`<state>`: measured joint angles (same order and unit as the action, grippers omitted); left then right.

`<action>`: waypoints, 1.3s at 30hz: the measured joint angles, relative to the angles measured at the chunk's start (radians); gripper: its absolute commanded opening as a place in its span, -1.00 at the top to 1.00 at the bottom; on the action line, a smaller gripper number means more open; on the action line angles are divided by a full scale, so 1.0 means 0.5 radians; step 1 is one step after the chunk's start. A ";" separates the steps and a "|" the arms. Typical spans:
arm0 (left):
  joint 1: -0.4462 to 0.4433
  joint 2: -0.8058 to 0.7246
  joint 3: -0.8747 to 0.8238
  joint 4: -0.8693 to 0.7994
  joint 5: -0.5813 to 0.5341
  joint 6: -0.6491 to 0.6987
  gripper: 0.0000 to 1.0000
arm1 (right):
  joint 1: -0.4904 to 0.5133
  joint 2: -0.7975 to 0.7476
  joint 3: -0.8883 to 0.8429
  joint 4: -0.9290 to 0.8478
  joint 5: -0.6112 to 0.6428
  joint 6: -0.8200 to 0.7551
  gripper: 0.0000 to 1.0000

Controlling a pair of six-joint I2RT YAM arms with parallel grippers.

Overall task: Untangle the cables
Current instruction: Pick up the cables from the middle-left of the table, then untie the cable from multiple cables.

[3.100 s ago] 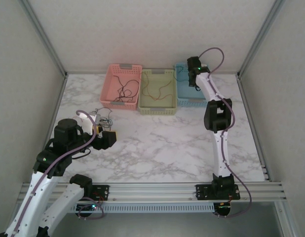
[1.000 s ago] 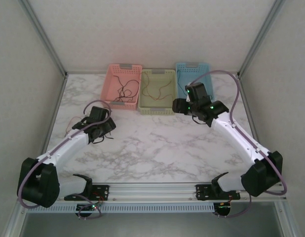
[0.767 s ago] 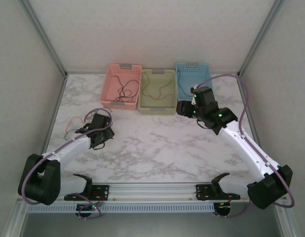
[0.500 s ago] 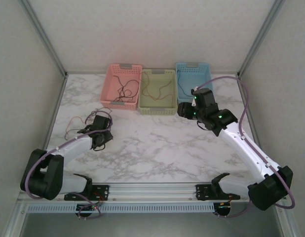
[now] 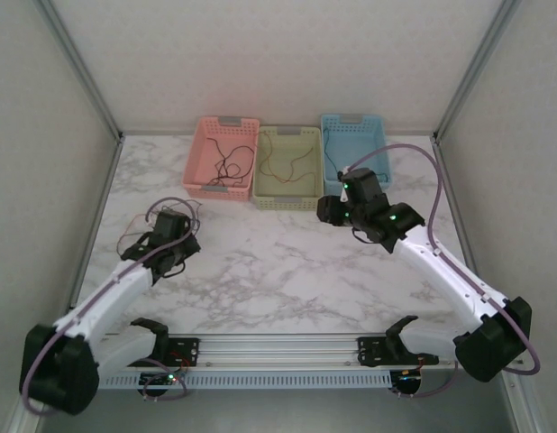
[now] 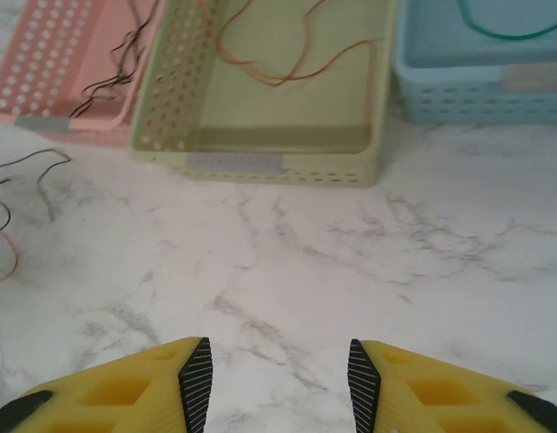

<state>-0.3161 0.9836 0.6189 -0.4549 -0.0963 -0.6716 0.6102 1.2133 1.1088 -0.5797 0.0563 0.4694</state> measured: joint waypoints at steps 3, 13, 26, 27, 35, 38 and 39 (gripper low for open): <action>-0.001 -0.134 0.231 -0.167 0.194 0.062 1.00 | 0.069 0.029 0.000 0.062 -0.079 0.014 0.01; -0.042 -0.291 0.737 -0.465 0.822 0.381 1.00 | 0.343 0.043 0.064 0.394 -0.389 0.045 -0.16; -0.047 -0.277 0.732 -0.552 1.038 0.523 1.00 | 0.680 0.690 0.671 0.546 -0.523 0.343 -0.10; -0.048 -0.278 0.731 -0.553 1.038 0.524 1.00 | 0.684 0.739 0.694 0.546 -0.524 0.366 -0.07; -0.048 -0.295 0.729 -0.565 1.038 0.554 1.00 | 0.687 0.909 0.813 0.418 -0.412 0.465 0.05; -0.047 -0.308 0.729 -0.566 1.038 0.560 1.00 | 0.687 0.950 0.870 0.396 -0.420 0.484 0.29; -0.047 -0.315 0.727 -0.566 1.039 0.561 1.00 | 0.687 0.969 0.893 0.394 -0.423 0.489 0.42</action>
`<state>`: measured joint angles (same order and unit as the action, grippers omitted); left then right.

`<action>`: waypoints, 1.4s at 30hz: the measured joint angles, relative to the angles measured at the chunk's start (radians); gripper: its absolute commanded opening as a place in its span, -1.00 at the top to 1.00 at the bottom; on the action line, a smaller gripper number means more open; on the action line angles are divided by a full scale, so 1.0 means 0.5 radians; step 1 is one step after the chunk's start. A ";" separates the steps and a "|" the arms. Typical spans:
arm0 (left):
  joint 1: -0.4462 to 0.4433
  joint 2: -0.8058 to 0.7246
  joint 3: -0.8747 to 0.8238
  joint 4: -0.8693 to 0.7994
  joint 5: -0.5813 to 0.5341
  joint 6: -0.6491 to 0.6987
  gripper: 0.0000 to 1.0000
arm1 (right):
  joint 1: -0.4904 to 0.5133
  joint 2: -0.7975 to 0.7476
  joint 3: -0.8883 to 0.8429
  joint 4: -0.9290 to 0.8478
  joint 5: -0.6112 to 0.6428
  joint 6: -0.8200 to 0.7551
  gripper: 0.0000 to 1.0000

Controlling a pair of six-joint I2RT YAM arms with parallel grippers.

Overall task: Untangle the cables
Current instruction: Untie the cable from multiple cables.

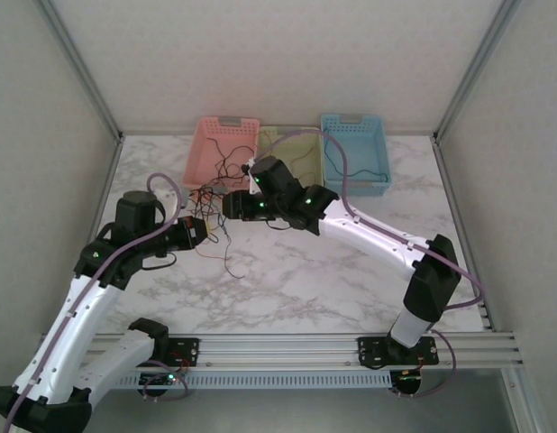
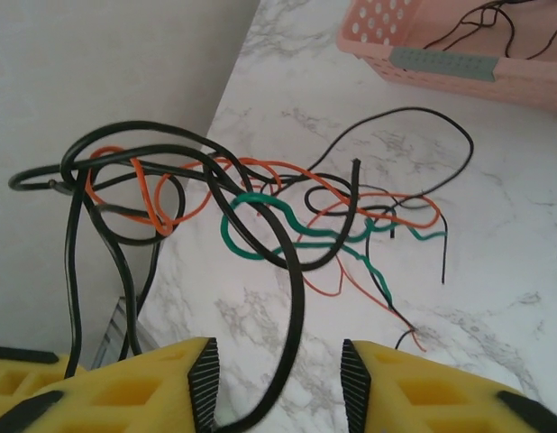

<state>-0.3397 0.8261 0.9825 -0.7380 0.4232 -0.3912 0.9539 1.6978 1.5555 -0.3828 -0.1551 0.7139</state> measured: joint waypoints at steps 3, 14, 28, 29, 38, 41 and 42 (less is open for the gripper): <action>-0.001 -0.022 -0.009 -0.004 0.000 0.006 1.00 | 0.000 0.047 0.050 -0.001 -0.005 0.012 0.93; -0.016 -0.088 -0.009 -0.201 -0.342 0.021 0.97 | -0.069 -0.163 0.109 -0.335 0.291 -0.357 1.00; -0.017 -0.163 0.007 -0.330 -0.784 0.011 0.99 | -0.316 -0.651 0.042 -0.702 0.716 -0.957 1.00; -0.017 -0.168 0.007 -0.343 -0.814 0.011 1.00 | -0.331 -0.658 0.036 -0.708 0.728 -0.985 1.00; -0.017 -0.240 0.052 -0.421 -1.086 -0.011 1.00 | -0.724 -0.762 -0.005 -0.789 0.640 -1.093 1.00; -0.017 -0.274 0.080 -0.448 -1.186 -0.027 1.00 | -0.855 -0.800 -0.023 -0.838 0.590 -1.094 1.00; -0.017 -0.283 0.092 -0.456 -1.215 -0.033 1.00 | -0.895 -0.806 -0.027 -0.855 0.581 -1.094 1.00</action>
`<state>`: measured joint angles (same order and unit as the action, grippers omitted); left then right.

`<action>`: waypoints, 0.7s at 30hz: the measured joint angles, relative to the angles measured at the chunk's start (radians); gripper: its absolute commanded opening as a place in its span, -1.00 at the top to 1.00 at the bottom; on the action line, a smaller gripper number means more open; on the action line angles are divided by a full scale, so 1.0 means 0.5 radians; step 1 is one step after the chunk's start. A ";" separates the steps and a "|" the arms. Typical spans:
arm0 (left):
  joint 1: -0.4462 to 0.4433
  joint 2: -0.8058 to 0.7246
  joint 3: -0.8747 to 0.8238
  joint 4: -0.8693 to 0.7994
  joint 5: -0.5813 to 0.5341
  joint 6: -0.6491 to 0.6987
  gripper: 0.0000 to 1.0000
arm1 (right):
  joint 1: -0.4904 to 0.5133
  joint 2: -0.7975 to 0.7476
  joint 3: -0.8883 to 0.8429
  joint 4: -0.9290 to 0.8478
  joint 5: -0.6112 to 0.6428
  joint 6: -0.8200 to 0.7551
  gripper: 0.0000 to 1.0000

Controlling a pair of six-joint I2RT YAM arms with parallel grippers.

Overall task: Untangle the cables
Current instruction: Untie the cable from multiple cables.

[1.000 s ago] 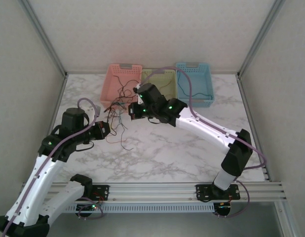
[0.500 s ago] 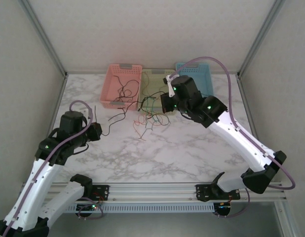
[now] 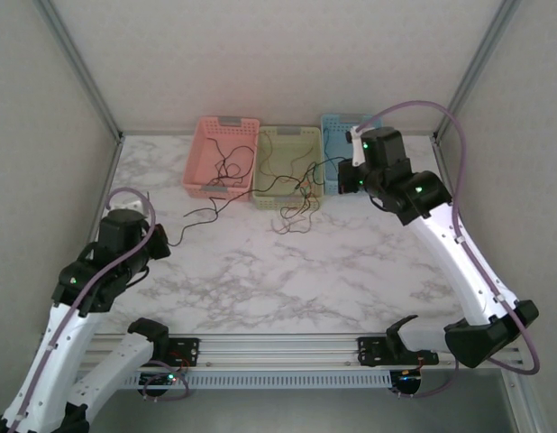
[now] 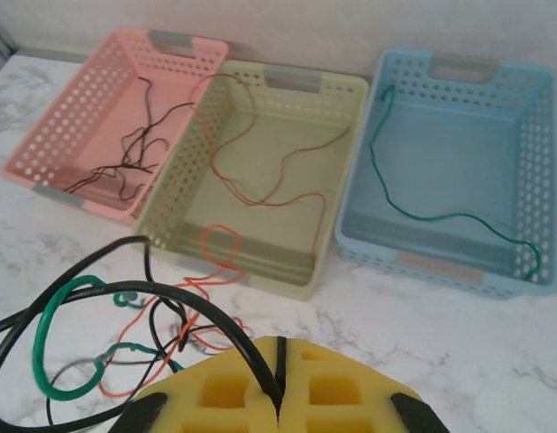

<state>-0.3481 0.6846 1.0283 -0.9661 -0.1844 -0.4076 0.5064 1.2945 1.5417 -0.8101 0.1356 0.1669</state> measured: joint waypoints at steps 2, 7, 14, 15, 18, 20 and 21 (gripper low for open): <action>0.000 -0.021 0.032 -0.019 -0.080 -0.008 1.00 | -0.083 -0.012 -0.027 -0.034 -0.002 0.000 1.00; 0.000 -0.073 0.101 -0.071 -0.275 -0.010 1.00 | -0.221 -0.013 -0.127 -0.107 0.043 0.002 1.00; 0.002 -0.102 0.162 -0.158 -0.504 0.024 1.00 | -0.318 -0.012 -0.182 -0.154 0.148 0.017 1.00; 0.002 -0.104 0.163 -0.174 -0.539 0.034 1.00 | -0.333 -0.012 -0.188 -0.154 0.182 0.018 1.00; 0.002 -0.104 0.169 -0.190 -0.594 0.064 1.00 | -0.358 -0.012 -0.212 -0.155 0.253 0.018 1.00; 0.002 -0.104 0.179 -0.198 -0.619 0.086 1.00 | -0.375 -0.012 -0.228 -0.153 0.267 0.023 1.00; 0.002 -0.104 0.185 -0.202 -0.628 0.092 1.00 | -0.387 -0.012 -0.239 -0.153 0.268 0.027 1.00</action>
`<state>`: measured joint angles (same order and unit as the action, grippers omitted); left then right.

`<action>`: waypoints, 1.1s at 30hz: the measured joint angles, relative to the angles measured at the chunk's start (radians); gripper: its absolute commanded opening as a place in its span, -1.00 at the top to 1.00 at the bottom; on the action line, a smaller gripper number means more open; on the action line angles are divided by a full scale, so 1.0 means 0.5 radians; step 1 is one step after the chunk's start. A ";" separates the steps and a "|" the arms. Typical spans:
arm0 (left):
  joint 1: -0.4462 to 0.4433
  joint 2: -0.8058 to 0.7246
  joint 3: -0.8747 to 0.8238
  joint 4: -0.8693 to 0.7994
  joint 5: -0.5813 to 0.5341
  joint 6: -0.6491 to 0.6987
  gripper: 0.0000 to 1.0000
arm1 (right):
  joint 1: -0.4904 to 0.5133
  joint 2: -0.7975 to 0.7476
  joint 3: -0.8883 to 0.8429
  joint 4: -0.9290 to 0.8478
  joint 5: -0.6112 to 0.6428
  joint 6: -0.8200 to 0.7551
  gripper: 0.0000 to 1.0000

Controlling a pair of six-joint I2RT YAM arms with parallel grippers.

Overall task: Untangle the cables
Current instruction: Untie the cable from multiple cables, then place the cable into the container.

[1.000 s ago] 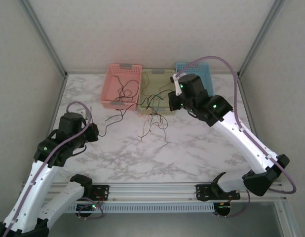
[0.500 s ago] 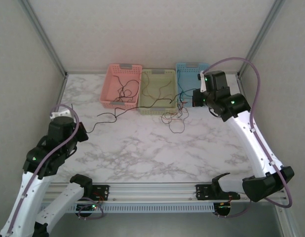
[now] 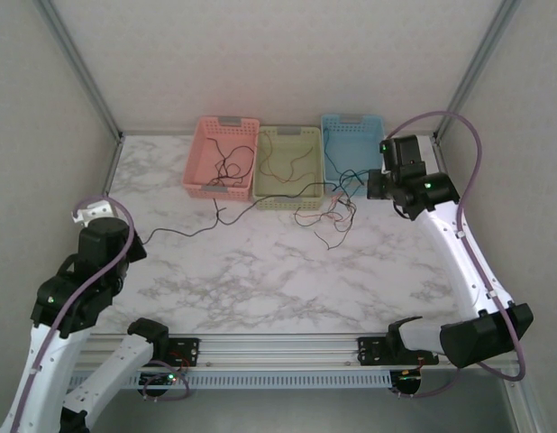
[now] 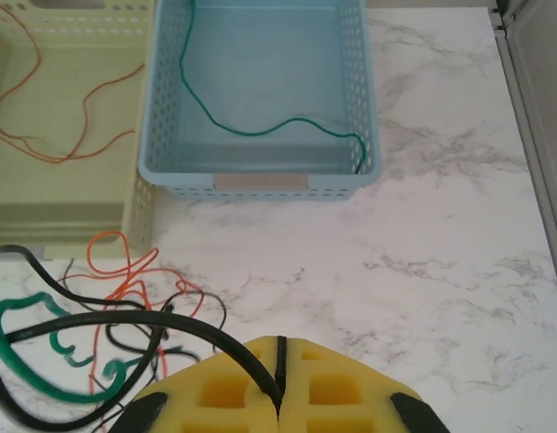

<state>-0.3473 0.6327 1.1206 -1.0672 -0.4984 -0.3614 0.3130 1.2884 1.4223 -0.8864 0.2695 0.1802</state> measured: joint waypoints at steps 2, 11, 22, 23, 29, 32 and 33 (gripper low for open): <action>0.000 0.002 0.009 -0.010 -0.021 0.018 1.00 | -0.013 0.000 -0.012 -0.002 0.002 0.010 1.00; 0.004 0.004 0.075 -0.074 -0.223 0.121 1.00 | -0.129 0.003 -0.047 0.012 0.104 0.046 1.00; 0.004 0.072 0.085 0.198 0.499 0.122 1.00 | -0.129 -0.088 -0.159 0.028 -0.143 0.153 1.00; 0.004 0.111 0.085 0.245 0.562 0.109 1.00 | -0.129 -0.114 -0.175 0.031 -0.178 0.166 1.00; 0.005 0.639 0.202 0.518 0.690 0.003 1.00 | -0.128 -0.301 -0.276 0.022 -0.389 0.248 1.00; 0.005 1.011 0.336 0.660 0.689 -0.043 1.00 | -0.127 -0.372 -0.333 0.011 -0.439 0.261 1.00; 0.005 1.145 0.382 0.713 0.681 -0.057 1.00 | -0.127 -0.393 -0.349 0.004 -0.448 0.262 1.00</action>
<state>-0.3450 1.2053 1.3117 -0.7105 -0.1581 -0.3901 0.2493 1.0920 1.2476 -0.8845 0.0456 0.3115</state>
